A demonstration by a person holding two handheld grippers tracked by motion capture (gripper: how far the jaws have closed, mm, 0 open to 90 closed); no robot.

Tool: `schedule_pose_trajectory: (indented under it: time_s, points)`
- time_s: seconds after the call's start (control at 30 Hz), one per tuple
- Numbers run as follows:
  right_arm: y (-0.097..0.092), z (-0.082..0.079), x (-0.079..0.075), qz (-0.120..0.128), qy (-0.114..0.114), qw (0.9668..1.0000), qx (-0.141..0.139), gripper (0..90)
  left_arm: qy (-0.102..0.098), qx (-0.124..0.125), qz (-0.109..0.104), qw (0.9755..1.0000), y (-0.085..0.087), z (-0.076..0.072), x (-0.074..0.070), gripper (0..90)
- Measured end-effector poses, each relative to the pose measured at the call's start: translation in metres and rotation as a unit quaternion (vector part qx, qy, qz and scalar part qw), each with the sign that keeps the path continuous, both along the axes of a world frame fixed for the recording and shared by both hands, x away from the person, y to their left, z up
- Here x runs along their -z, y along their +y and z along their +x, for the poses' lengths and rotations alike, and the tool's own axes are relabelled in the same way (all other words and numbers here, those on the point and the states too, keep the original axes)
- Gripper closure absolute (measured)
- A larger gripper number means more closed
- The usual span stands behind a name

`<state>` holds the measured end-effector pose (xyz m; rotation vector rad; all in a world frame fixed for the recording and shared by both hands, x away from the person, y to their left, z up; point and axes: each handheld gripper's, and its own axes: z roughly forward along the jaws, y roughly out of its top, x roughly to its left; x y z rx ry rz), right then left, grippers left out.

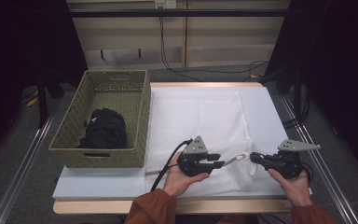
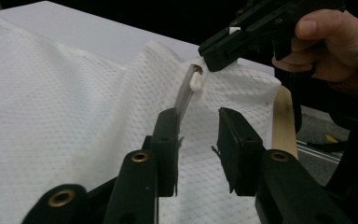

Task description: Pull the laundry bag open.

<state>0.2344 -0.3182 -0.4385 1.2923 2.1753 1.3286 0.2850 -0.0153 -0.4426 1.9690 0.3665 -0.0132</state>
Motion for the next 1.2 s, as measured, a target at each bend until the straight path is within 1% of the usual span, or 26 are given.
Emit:
schedule_pose_trajectory:
  time_s: [0.07,0.1,0.13,0.23,0.27,0.3,0.33,0.4,0.43,0.47,0.5,0.53,0.6,0.63,0.7,0.77,0.8,0.83,0.9,0.93,0.97,1.0,1.07,1.13,1.17,1.2]
  points:
    - [0.003,0.0,-0.001,0.0,-0.003,1.0,-0.004,84.0,0.003,0.004,0.004,1.0,-0.005,0.0,0.002,70.0]
    - [0.003,0.0,-0.001,0.0,-0.004,1.0,-0.006,84.0,0.002,0.006,0.012,0.9999,-0.007,0.0,0.002,70.1]
    - [0.004,0.0,-0.001,-0.001,-0.005,1.0,-0.008,84.0,0.005,0.006,0.002,1.0,-0.011,0.0,0.004,70.0]
    - [0.006,0.0,-0.001,0.0,-0.006,0.9999,-0.01,84.0,0.004,0.01,0.012,0.9999,-0.016,0.001,0.006,69.5]
    - [0.006,0.0,-0.001,0.0,-0.006,0.9999,-0.011,84.0,0.007,0.012,0.009,0.9999,-0.018,0.001,0.007,69.5]
    - [0.006,0.0,-0.001,0.0,-0.007,0.9999,-0.011,84.0,0.007,0.009,0.011,0.9999,-0.02,0.002,0.007,69.0]
    - [0.006,-0.001,-0.001,0.002,-0.006,0.9999,-0.01,84.0,0.011,0.01,0.006,0.9999,-0.021,0.003,0.008,69.1]
    - [0.006,-0.001,-0.001,0.0,-0.006,0.9999,-0.012,84.0,0.011,0.007,0.011,0.9998,-0.024,0.004,0.009,69.3]
    - [0.006,-0.001,-0.001,0.001,-0.007,0.9999,-0.012,84.0,0.016,0.008,0.004,0.9998,-0.026,0.004,0.01,69.6]
    - [0.006,-0.001,-0.001,0.002,-0.006,0.9999,-0.012,84.0,0.011,0.008,0.013,0.9998,-0.027,0.005,0.01,69.9]
    - [0.006,-0.002,-0.001,0.002,-0.008,0.9999,-0.013,84.0,0.012,0.011,0.011,0.9998,-0.029,0.005,0.011,70.2]
    - [0.006,-0.001,-0.001,0.002,-0.011,0.9999,-0.013,84.0,0.014,0.009,0.013,0.9998,-0.03,0.005,0.011,70.4]
    - [0.007,-0.002,-0.002,0.002,-0.01,0.9999,-0.013,84.0,0.015,0.01,0.011,0.9998,-0.033,0.007,0.01,71.1]
    - [0.007,-0.002,-0.002,0.002,-0.01,0.9999,-0.014,84.0,0.017,0.009,0.005,0.9998,-0.035,0.008,0.011,71.5]
    - [0.007,-0.001,-0.002,0.0,-0.012,0.9998,-0.016,84.0,0.018,0.009,0.01,0.9997,-0.038,0.01,0.013,72.3]
    - [0.007,-0.001,-0.002,0.0,-0.012,0.9998,-0.018,84.0,0.02,0.012,0.009,0.9997,-0.04,0.011,0.015,72.9]
    - [0.008,-0.002,-0.002,0.0,-0.013,0.9998,-0.017,84.0,0.021,0.008,0.009,0.9997,-0.04,0.012,0.015,73.6]
    - [0.007,-0.002,-0.002,0.001,-0.013,0.9998,-0.017,84.0,0.027,0.011,0.006,0.9996,-0.04,0.013,0.015,74.2]
    - [0.008,-0.001,-0.002,0.001,-0.012,0.9998,-0.018,84.0,0.03,0.014,0.002,0.9994,-0.042,0.012,0.015,75.7]
    - [0.008,-0.001,-0.002,0.002,-0.011,0.9998,-0.017,84.0,0.028,0.018,0.007,0.9994,-0.043,0.012,0.015,75.9]
    - [0.009,-0.001,-0.001,0.001,-0.009,0.9997,-0.021,84.0,0.029,0.019,0.006,0.9994,-0.044,0.012,0.015,76.5]
    - [0.009,-0.001,-0.001,-0.001,-0.011,0.9997,-0.02,84.0,0.031,0.02,0.008,0.9993,-0.044,0.012,0.015,77.3]
    - [0.01,-0.001,-0.001,-0.004,-0.009,0.9997,-0.02,84.0,0.031,0.025,0.004,0.9992,-0.047,0.013,0.015,79.3]
    - [0.01,-0.001,-0.001,-0.007,-0.01,0.9997,-0.022,83.9,0.027,0.026,0.014,0.9992,-0.049,0.012,0.013,79.5]
    - [0.01,-0.001,-0.001,-0.007,-0.01,0.9997,-0.023,83.9,0.028,0.026,0.01,0.9992,-0.05,0.013,0.013,78.4]
    - [0.01,-0.001,-0.001,-0.007,-0.01,0.9997,-0.023,84.0,0.025,0.026,0.018,0.9992,-0.05,0.014,0.011,78.2]
